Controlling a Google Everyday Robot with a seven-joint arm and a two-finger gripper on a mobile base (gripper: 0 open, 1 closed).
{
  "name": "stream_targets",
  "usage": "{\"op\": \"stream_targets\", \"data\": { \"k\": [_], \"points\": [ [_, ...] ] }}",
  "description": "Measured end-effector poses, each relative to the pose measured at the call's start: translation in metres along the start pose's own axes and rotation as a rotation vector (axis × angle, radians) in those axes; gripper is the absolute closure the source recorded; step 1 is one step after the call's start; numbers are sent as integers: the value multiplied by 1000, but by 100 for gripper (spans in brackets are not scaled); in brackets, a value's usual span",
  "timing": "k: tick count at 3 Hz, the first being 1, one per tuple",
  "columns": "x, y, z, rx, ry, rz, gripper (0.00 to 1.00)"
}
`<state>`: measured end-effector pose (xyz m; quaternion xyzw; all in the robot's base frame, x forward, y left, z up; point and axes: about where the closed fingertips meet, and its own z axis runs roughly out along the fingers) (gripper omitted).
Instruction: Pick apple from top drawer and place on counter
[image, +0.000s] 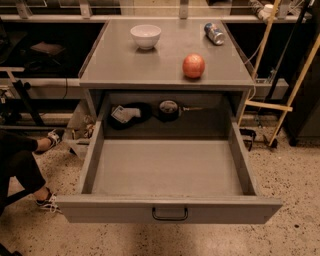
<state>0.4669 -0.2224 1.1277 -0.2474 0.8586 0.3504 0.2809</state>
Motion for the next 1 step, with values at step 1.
{"op": "stream_targets", "data": {
  "k": [1],
  "points": [
    [-11, 4, -5, 20, -48, 0, 0]
  ]
}}
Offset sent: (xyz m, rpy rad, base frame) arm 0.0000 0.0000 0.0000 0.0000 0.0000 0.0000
